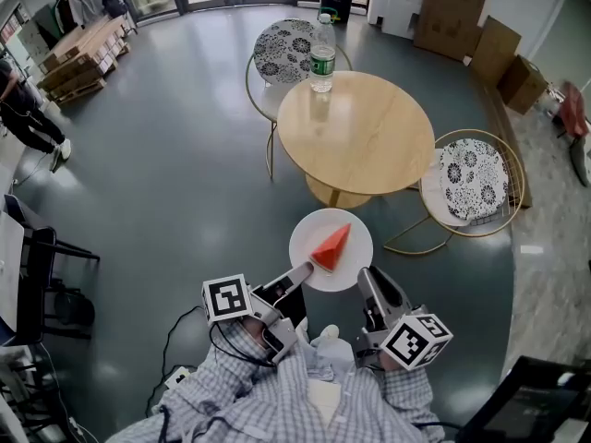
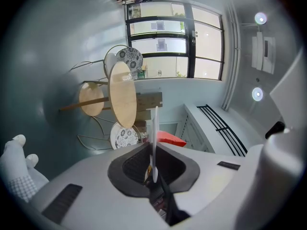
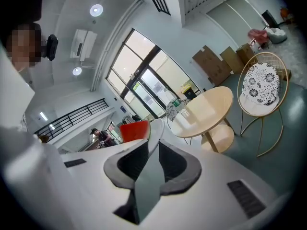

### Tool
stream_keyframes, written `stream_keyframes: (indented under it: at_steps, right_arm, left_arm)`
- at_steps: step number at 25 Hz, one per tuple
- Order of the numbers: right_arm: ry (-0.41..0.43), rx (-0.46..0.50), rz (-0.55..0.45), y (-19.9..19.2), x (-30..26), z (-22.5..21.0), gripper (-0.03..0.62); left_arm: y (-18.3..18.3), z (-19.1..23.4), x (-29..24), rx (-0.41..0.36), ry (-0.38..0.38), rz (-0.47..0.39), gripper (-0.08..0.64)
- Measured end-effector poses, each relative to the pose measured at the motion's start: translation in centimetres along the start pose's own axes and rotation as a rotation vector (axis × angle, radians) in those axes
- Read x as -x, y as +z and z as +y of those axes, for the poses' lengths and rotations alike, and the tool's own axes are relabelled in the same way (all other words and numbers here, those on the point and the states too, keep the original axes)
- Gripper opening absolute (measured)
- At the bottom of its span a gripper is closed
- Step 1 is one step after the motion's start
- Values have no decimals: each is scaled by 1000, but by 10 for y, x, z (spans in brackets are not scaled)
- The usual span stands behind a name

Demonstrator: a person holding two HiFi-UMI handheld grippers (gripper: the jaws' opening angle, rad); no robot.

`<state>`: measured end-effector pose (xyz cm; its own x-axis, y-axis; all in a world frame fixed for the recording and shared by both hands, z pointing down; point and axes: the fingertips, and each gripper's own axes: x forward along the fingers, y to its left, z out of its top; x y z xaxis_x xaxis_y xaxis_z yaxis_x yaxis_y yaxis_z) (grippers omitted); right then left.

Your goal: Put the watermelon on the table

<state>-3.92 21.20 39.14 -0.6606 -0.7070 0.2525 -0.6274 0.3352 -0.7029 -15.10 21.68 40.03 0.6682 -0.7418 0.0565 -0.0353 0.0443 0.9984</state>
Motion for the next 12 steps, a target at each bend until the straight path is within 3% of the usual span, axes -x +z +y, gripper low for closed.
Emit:
stream_keyframes:
  at_steps: [12]
  right_arm:
    - [-17,-2,-29,-14,-10,12,69]
  left_arm:
    - [13,3,15,-11,-6,35,23]
